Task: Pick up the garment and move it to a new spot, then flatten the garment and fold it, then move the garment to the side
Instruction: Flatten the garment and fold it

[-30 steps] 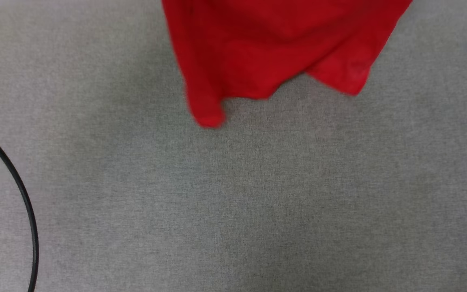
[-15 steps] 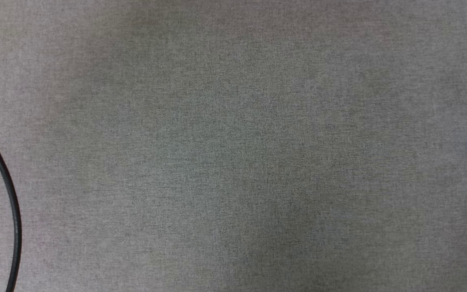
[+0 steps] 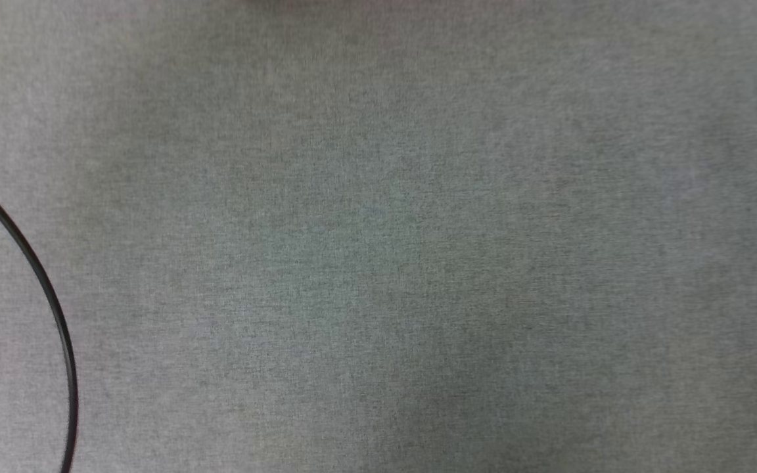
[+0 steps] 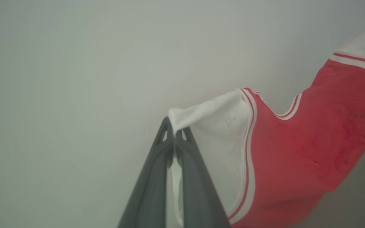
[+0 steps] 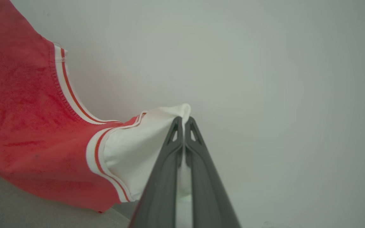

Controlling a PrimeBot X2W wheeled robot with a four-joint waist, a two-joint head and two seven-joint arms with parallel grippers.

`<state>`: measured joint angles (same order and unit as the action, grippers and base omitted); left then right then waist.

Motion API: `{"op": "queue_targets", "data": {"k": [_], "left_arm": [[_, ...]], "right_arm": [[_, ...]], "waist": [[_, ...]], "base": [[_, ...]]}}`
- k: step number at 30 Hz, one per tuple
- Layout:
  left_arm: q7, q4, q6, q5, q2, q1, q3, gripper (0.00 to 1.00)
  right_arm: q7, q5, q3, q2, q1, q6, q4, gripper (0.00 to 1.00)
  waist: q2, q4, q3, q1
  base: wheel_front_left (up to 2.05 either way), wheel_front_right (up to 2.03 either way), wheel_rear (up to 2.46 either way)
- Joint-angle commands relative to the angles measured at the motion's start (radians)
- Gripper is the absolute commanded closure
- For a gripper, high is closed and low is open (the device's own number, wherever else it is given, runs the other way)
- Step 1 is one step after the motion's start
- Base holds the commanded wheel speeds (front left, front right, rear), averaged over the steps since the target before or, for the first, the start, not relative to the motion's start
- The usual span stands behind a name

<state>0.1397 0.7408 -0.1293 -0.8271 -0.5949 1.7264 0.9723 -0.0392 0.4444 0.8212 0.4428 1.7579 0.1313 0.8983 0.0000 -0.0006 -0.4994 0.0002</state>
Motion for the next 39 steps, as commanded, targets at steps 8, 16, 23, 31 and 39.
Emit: {"op": "queue_targets", "data": {"k": [8, 16, 23, 31, 39], "left_arm": [[0.090, -0.019, 0.000, -0.086, -0.047, -0.312, 0.043, 1.00], [0.120, -0.125, 0.044, -0.125, -0.096, -0.637, 0.067, 1.00], [0.127, -0.315, 0.148, -0.189, -0.170, -0.977, 0.041, 1.00], [0.125, -0.523, 0.295, -0.224, -0.246, -1.340, -0.060, 1.00], [0.126, -0.584, 0.333, -0.261, -0.255, -1.583, -0.177, 1.00]], "right_arm": [[0.091, 0.111, 0.116, -0.035, -0.277, -0.001, 0.022, 1.00], [0.146, 0.249, 0.233, 0.057, -0.542, -0.001, -0.065, 1.00], [0.181, 0.334, 0.312, 0.132, -0.776, -0.001, -0.146, 1.00], [0.213, 0.410, 0.303, 0.235, -1.020, -0.001, -0.246, 1.00], [0.177, 0.425, 0.249, 0.326, -1.255, -0.001, -0.366, 1.00]], "waist": [[0.0000, -0.007, 0.109, -0.0002], [0.0000, 0.009, 0.202, -0.0002], [0.0000, -0.007, 0.289, -0.0002], [0.0000, -0.018, 0.373, -0.0002], [0.0000, -0.041, 0.420, -0.0002]], "base": [[0.00, 0.00, 0.00], [0.00, 0.00, 0.00], [0.00, 0.00, 0.00], [0.00, 0.00, 0.00], [0.00, 0.00, 0.00]]}}
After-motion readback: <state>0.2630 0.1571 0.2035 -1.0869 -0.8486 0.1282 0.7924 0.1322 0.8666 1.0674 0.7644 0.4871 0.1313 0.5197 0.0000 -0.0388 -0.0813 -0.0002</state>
